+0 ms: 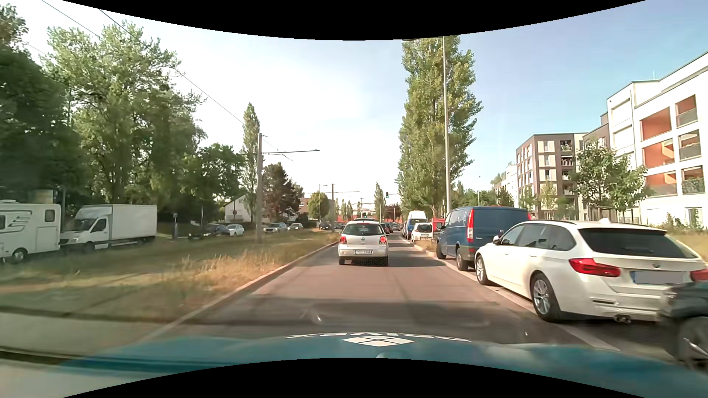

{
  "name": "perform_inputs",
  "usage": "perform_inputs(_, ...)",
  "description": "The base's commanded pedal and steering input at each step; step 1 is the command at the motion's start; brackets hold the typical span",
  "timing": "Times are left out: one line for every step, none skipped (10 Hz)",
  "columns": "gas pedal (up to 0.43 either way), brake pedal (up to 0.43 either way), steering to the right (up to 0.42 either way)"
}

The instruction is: Follow the waypoints while adhering to traffic rules and regulations

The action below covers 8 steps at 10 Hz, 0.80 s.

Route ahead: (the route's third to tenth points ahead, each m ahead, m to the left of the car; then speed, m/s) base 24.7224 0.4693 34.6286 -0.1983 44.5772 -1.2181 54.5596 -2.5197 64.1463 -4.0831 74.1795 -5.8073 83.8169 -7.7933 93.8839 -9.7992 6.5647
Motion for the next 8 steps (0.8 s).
perform_inputs(0.398,0.0,0.004)
perform_inputs(0.409,0.0,0.005)
perform_inputs(0.409,0.0,0.005)
perform_inputs(0.398,0.0,0.006)
perform_inputs(0.339,0.0,0.009)
perform_inputs(0.28,0.0,0.009)
perform_inputs(0.24,0.0,0.009)
perform_inputs(0.22,0.0,0.009)
